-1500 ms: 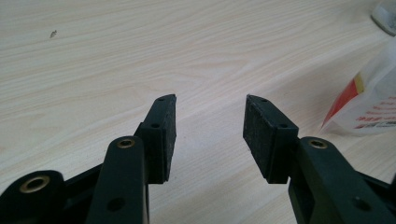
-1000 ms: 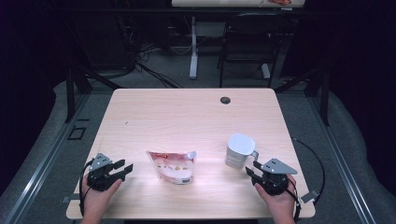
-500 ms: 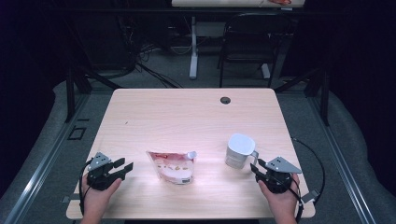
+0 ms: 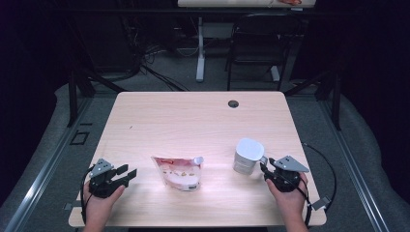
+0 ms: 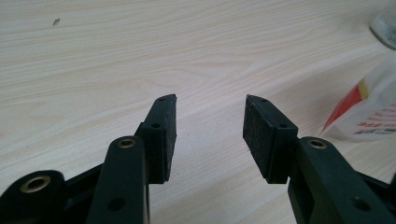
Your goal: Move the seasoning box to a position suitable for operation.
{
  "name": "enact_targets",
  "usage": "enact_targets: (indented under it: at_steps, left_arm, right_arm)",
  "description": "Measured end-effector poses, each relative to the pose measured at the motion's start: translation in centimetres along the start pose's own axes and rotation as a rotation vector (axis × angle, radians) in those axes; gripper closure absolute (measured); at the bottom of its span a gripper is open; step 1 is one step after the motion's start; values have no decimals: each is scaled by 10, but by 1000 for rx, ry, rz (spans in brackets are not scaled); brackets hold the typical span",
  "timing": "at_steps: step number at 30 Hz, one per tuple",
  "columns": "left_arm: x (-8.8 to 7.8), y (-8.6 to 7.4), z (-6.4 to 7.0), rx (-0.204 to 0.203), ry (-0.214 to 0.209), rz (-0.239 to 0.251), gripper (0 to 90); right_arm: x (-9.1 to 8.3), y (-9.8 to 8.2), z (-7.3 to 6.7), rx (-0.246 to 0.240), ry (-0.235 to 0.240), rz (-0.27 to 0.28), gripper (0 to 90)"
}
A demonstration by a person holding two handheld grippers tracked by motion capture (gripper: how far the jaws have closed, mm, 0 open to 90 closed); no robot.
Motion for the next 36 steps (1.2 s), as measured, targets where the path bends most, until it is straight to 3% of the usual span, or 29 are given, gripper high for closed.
enact_targets:
  at_steps: [14,26,36]
  left_arm:
    - [0,-1,-1,-2,-4,-6,550]
    - [0,-1,0,0,-4,-10,551]
    - [0,-1,0,2,-4,-5,551]
  right_arm:
    - [5,3,0,-21,14,-4,681]
    - [2,4,-2,-41,14,-29,689]
    - [-3,2,-6,-44,41,-40,691]
Point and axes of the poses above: each handheld gripper's, and its own axes: x roughly forward along the jaws, y roughly out of its top, z roughly to its right, the point moved 4 cm from there along x, roughly forward along the jaws, and after that the axes turned 1 degree about x, right-handed, at the moved point
